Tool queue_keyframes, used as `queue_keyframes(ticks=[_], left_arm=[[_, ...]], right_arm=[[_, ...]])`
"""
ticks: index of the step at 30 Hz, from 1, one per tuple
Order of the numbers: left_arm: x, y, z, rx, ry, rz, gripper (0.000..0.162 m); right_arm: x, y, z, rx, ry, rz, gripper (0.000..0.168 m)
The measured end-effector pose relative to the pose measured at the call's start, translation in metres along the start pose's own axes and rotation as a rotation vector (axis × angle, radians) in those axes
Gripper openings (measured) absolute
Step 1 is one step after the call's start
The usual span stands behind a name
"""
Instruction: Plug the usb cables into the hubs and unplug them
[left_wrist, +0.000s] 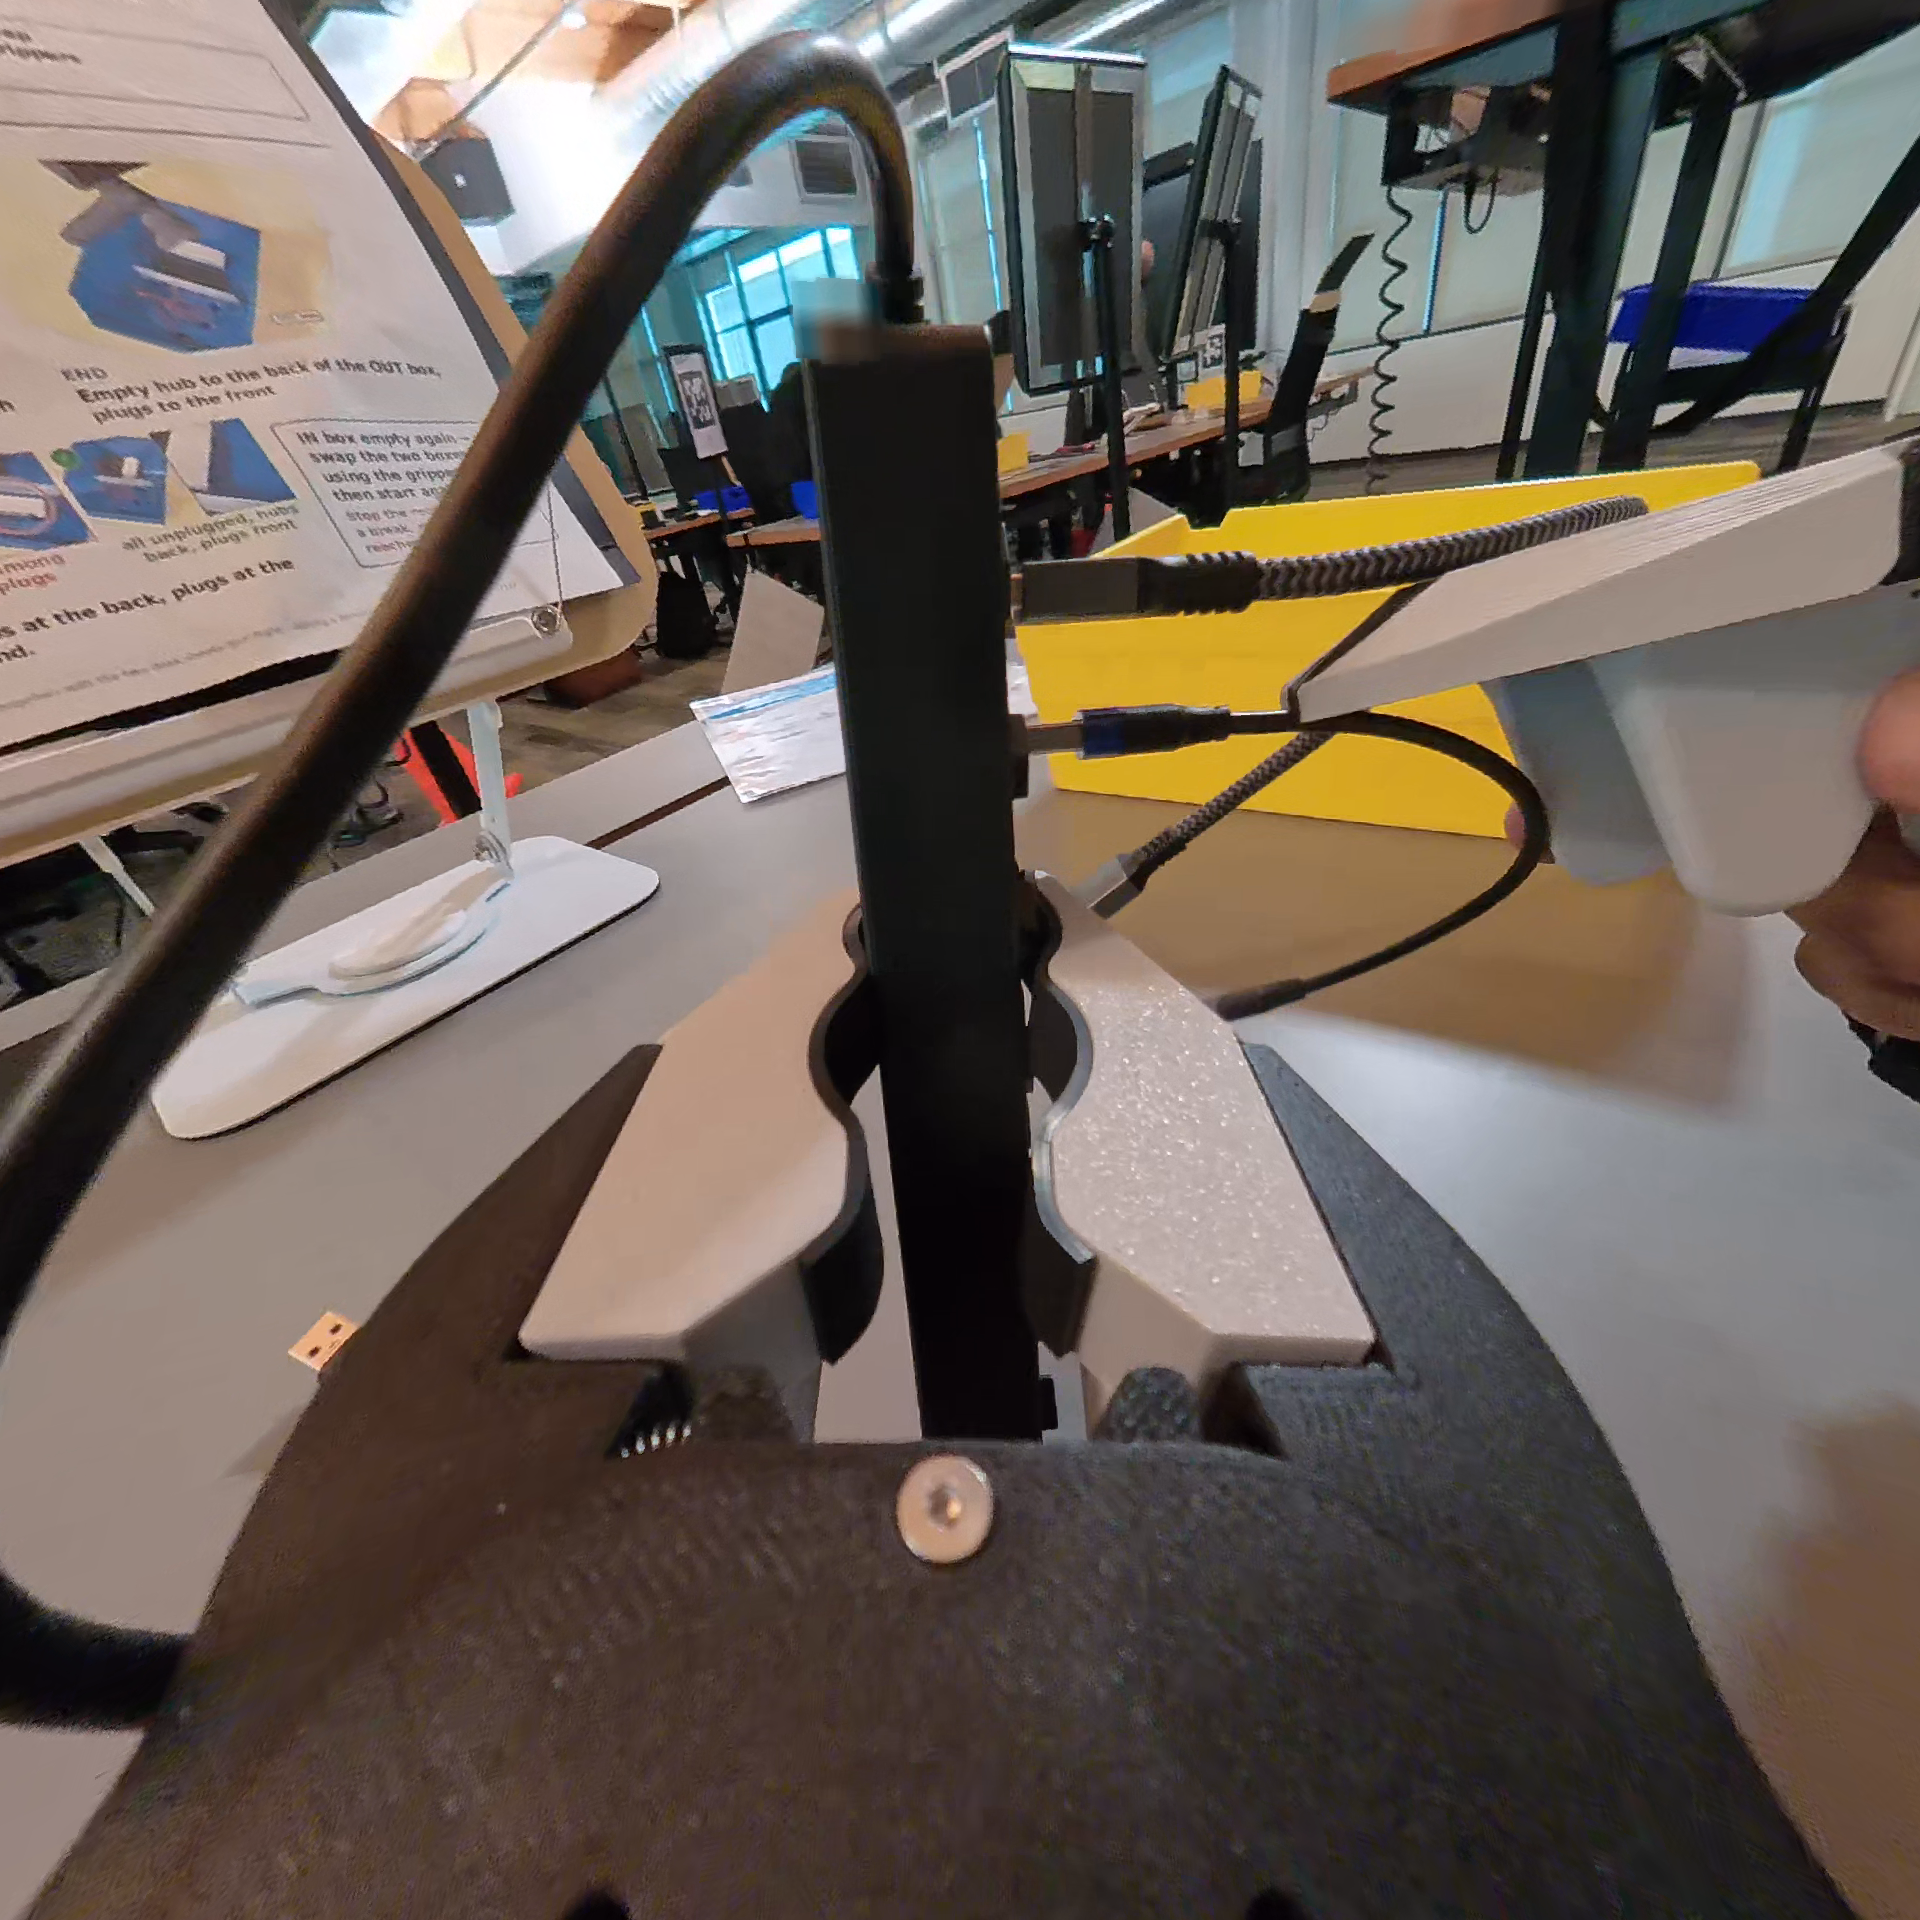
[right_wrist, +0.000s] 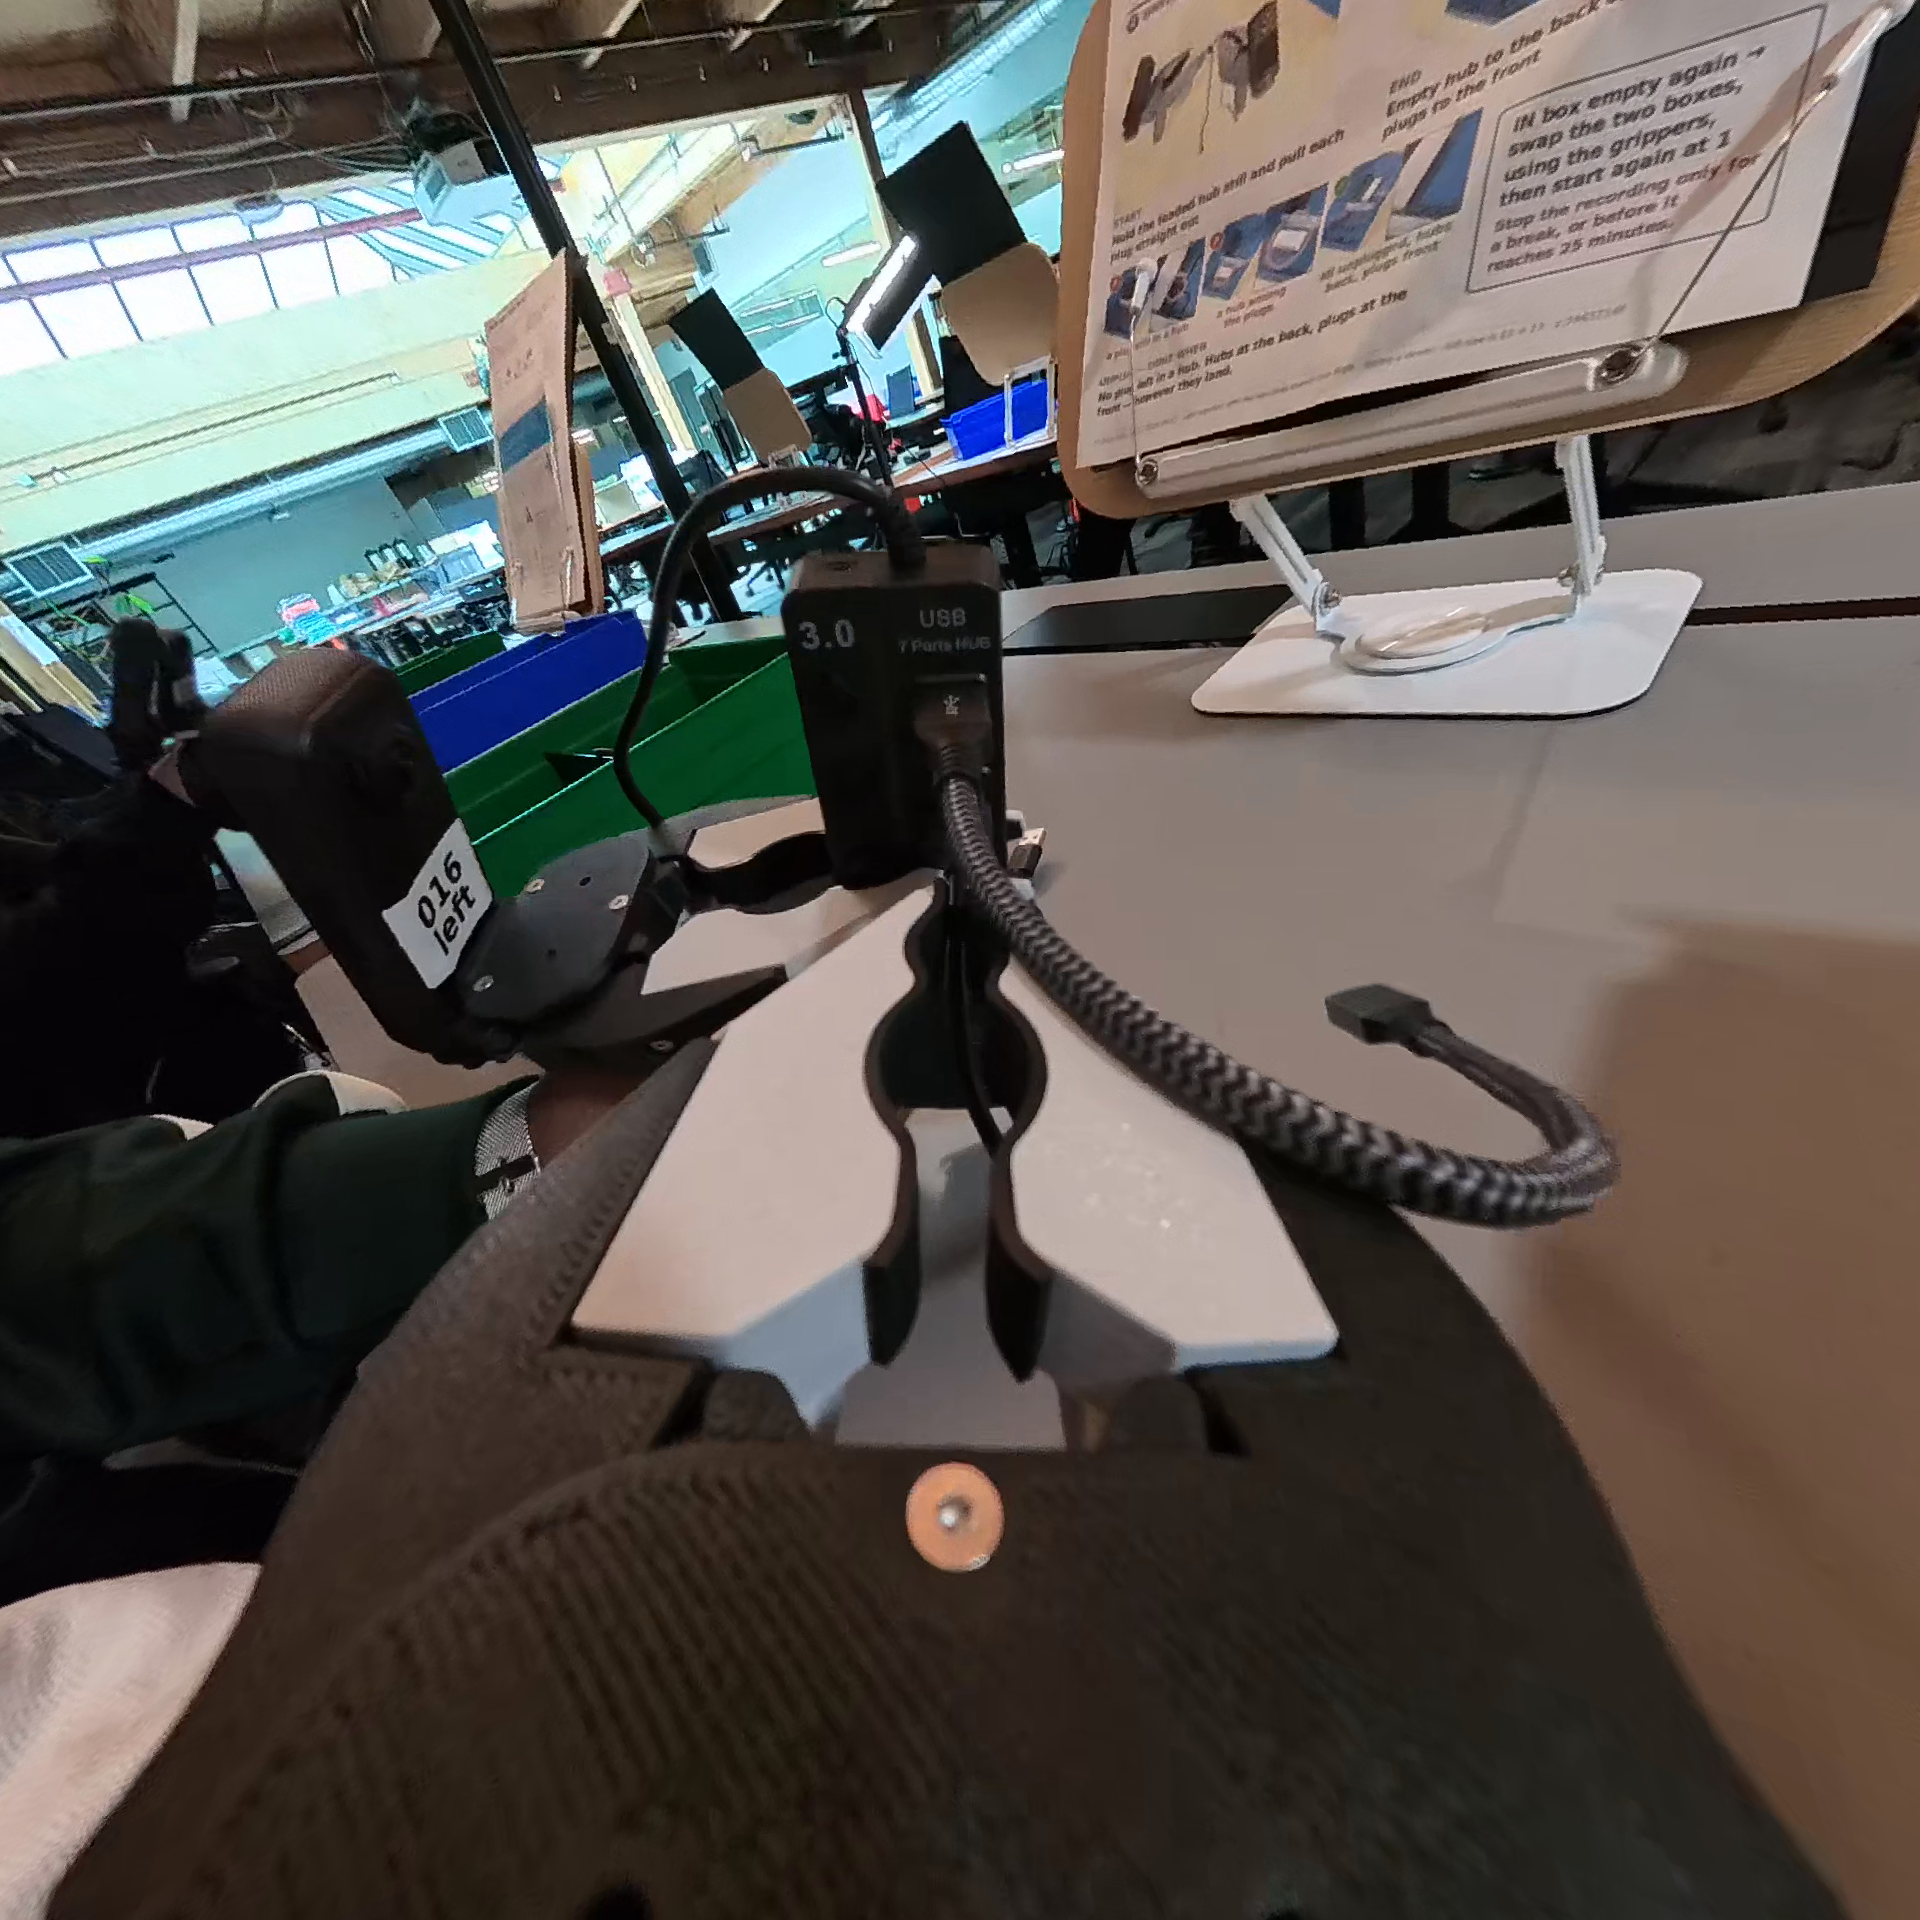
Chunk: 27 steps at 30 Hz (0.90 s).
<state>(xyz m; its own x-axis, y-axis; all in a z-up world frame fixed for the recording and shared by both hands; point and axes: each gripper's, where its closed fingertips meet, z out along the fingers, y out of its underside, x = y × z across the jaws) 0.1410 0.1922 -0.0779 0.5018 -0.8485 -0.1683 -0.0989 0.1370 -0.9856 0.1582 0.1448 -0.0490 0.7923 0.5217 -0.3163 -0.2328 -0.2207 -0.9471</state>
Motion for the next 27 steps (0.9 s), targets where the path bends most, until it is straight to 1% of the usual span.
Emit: queue_keyframes(ticks=[6,12,20,22,25,27], left_arm=[[-0.0001,0.0064,0.0012,-0.048,-0.017,0.019,0.022],[-0.0006,0.0060,0.0003,-0.044,-0.019,0.024,0.022],[-0.0011,0.0070,0.0014,-0.049,-0.017,-0.010,0.021],[-0.0005,0.0071,0.0015,-0.047,-0.007,-0.011,0.022],[0.0028,0.0049,0.0012,-0.029,0.040,-0.058,0.021],[0.0024,0.0056,0.0020,-0.041,0.037,-0.058,0.021]], right_arm=[[0.0040,0.0026,0.0010,-0.018,0.015,-0.022,0.000],[0.0019,0.0042,0.0017,-0.036,0.020,-0.079,0.000],[-0.0022,0.0053,0.0027,-0.038,-0.006,-0.061,0.000],[-0.0044,0.0050,0.0029,-0.036,-0.007,-0.074,0.000],[-0.0018,0.0019,0.0014,-0.025,0.006,-0.079,0.000],[0.0002,0.0013,0.0010,-0.023,0.000,-0.071,0.000]])
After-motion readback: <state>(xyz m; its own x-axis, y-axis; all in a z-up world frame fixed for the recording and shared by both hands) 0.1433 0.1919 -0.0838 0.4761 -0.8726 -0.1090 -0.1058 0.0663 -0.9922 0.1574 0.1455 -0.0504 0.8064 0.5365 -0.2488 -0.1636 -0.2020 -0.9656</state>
